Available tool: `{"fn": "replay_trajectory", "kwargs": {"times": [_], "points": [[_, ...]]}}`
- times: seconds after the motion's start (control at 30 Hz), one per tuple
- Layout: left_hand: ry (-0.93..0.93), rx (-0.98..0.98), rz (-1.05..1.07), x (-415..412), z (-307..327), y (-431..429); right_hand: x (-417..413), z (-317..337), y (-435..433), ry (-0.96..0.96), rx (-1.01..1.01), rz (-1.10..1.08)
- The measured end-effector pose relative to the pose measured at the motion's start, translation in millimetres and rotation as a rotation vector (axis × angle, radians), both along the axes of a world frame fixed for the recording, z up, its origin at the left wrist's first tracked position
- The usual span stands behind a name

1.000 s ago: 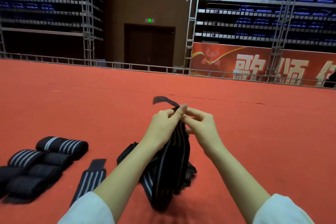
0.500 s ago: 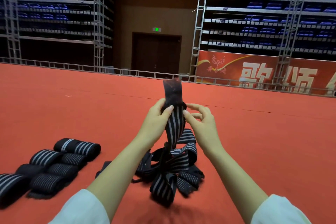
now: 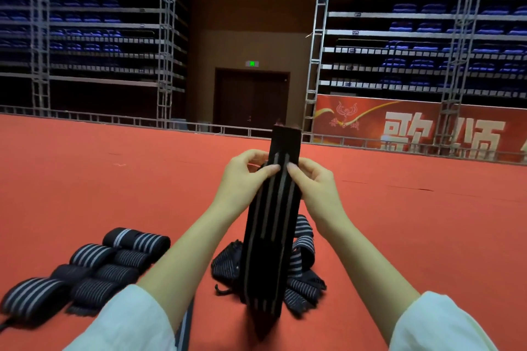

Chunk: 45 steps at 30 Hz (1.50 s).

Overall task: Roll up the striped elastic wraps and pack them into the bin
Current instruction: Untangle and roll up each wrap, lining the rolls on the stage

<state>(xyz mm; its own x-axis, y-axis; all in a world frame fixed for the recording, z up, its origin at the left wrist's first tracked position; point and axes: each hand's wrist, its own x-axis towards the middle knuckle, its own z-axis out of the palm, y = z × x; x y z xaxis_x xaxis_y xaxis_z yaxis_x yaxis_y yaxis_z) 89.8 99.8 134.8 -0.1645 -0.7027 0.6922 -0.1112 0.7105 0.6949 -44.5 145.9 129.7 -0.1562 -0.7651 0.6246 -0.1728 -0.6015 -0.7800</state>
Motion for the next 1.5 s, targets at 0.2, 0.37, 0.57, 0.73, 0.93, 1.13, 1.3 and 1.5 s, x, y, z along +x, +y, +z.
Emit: {"fn": "replay_trajectory", "kwargs": {"times": [0.2, 0.37, 0.57, 0.73, 0.93, 1.13, 1.3, 1.5], "points": [[0.033, -0.084, 0.035, 36, 48, 41, 21, 50, 39, 0.063, -0.013, 0.099], [0.029, -0.174, 0.028, 79, 93, 91, 56, 94, 80, 0.123, -0.119, 0.177], [0.031, -0.188, 0.049, 120, 124, 125, 99, 118, 95, 0.045, -0.179, 0.255], [-0.011, -0.073, 0.121, 147, 85, 98, 130, 77, 60, 0.017, -0.061, 0.272], [-0.077, 0.195, 0.216, 173, -29, 23, 153, -32, -16, 0.081, 0.331, 0.277], [-0.109, 0.448, 0.311, 182, -151, -49, 154, -141, -82, 0.031, 0.719, 0.26], [-0.149, 0.611, 0.349, 183, -214, -99, 135, -200, -129, -0.012, 0.812, 0.149], [-0.197, 0.666, 0.413, 170, -257, -126, 121, -255, -173, 0.24, 0.777, 0.001]]}}
